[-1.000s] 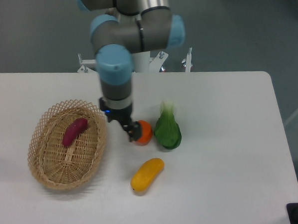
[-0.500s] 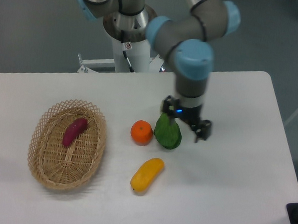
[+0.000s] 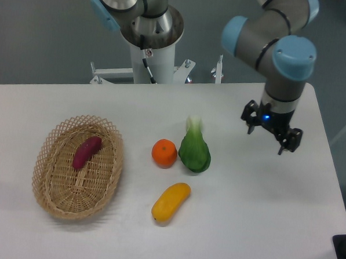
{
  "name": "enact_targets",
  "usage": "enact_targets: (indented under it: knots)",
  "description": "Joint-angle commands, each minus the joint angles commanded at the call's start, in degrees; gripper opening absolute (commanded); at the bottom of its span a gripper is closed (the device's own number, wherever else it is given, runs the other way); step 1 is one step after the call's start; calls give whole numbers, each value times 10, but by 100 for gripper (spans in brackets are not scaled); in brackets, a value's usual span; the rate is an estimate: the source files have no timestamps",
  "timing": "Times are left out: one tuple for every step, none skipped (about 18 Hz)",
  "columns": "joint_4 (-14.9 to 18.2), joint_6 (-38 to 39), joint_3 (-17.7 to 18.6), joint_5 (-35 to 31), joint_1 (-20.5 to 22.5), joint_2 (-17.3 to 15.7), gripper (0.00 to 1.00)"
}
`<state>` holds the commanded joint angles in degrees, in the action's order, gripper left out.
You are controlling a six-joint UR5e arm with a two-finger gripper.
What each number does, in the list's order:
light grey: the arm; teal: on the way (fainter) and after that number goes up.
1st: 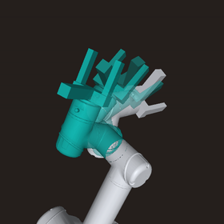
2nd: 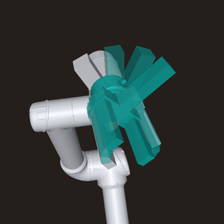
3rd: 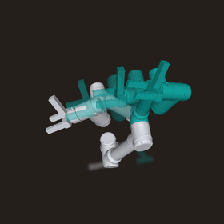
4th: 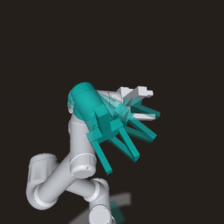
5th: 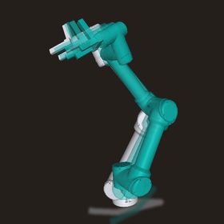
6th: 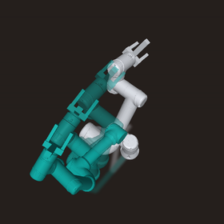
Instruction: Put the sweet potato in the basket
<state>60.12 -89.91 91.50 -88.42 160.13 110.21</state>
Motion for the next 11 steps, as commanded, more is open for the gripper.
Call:
enact_targets:
  knots:
    - [0,-4,-3,0,2,4,100]
    - [0,-11,-4,-1,4,9,100]
    - [0,-12,-5,-2,8,11,100]
    - [-1,-13,-4,-2,10,12,100]
    - [-1,-14,-5,-1,11,12,100]
    - [-1,-14,-6,-1,11,12,100]
    - [-1,-14,-7,-1,11,13,100]
    - [-1,-14,-7,-2,11,16,100]
    - [-1,-14,-7,-3,11,16,100]
    - [-2,-14,-7,-4,11,17,100]
    - [-1,-14,-8,-4,11,18,100]
